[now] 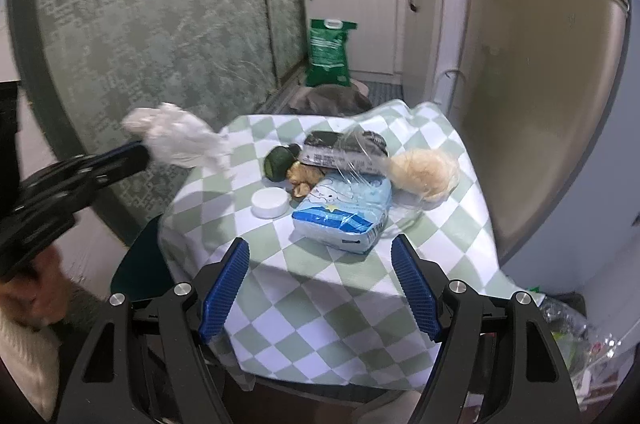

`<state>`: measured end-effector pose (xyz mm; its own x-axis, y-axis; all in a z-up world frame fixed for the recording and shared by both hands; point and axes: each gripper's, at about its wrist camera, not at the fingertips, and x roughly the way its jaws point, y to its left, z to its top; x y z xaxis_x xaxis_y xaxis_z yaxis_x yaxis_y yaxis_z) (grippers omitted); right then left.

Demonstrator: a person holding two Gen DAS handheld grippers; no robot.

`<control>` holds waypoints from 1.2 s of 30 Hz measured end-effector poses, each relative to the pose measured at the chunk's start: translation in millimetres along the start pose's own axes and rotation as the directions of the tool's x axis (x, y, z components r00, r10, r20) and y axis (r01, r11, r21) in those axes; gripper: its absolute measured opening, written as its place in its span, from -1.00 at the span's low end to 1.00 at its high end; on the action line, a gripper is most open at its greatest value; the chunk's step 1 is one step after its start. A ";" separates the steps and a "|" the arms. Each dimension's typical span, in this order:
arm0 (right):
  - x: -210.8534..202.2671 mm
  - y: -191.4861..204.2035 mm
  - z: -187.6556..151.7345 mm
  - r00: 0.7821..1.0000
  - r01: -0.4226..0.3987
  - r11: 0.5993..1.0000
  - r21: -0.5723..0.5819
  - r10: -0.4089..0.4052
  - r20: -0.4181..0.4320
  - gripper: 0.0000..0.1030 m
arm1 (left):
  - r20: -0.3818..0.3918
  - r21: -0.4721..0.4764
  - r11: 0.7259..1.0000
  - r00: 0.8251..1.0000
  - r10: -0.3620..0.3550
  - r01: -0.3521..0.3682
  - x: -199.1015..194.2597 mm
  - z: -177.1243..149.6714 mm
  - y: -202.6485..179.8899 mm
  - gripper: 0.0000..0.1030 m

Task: Collect trash
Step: 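Grasp the blue-and-white cartoon packet with the right tool, then open the left tool over the green bin dropping the plastic while the right tool carries the packet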

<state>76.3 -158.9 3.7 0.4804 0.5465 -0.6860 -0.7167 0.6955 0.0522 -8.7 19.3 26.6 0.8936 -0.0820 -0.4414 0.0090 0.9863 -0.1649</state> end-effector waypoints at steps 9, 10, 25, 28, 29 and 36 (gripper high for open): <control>38.9 8.1 7.0 0.993 0.117 0.992 0.046 -0.116 -0.024 0.45 | 0.004 -0.016 1.000 1.000 -0.010 0.010 -15.6 -10.0 13.7 -0.94; 41.7 6.1 8.3 0.992 0.122 0.990 0.064 -0.121 -0.022 0.45 | 0.001 -0.017 1.000 1.000 -0.011 0.011 -16.9 -11.8 14.7 -0.94; 23.3 -2.0 18.4 1.000 0.012 0.990 0.140 -0.010 -0.014 -0.04 | -0.017 -0.033 0.999 1.000 0.008 -0.009 -25.4 -21.7 30.8 -0.94; 12.6 -5.1 20.3 1.000 0.008 0.990 0.139 -0.009 0.006 -0.04 | -0.025 -0.027 1.000 1.000 0.008 -0.008 -22.0 -22.0 28.0 -0.94; 10.6 -6.3 20.6 1.000 0.015 0.990 0.138 -0.016 0.011 -0.04 | -0.028 -0.023 1.000 1.000 0.006 -0.007 -20.5 -22.1 26.3 -0.94; -0.9 -20.3 19.6 0.998 -0.053 0.981 0.184 0.045 0.044 -0.04 | -0.046 0.002 1.000 0.999 -0.010 0.010 -10.2 -23.1 14.0 -0.94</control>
<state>100.4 -164.4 17.5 0.4693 0.5976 -0.6501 -0.6356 0.7397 0.2211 -28.0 30.7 8.4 0.8721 -0.0980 -0.4795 0.0188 0.9857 -0.1674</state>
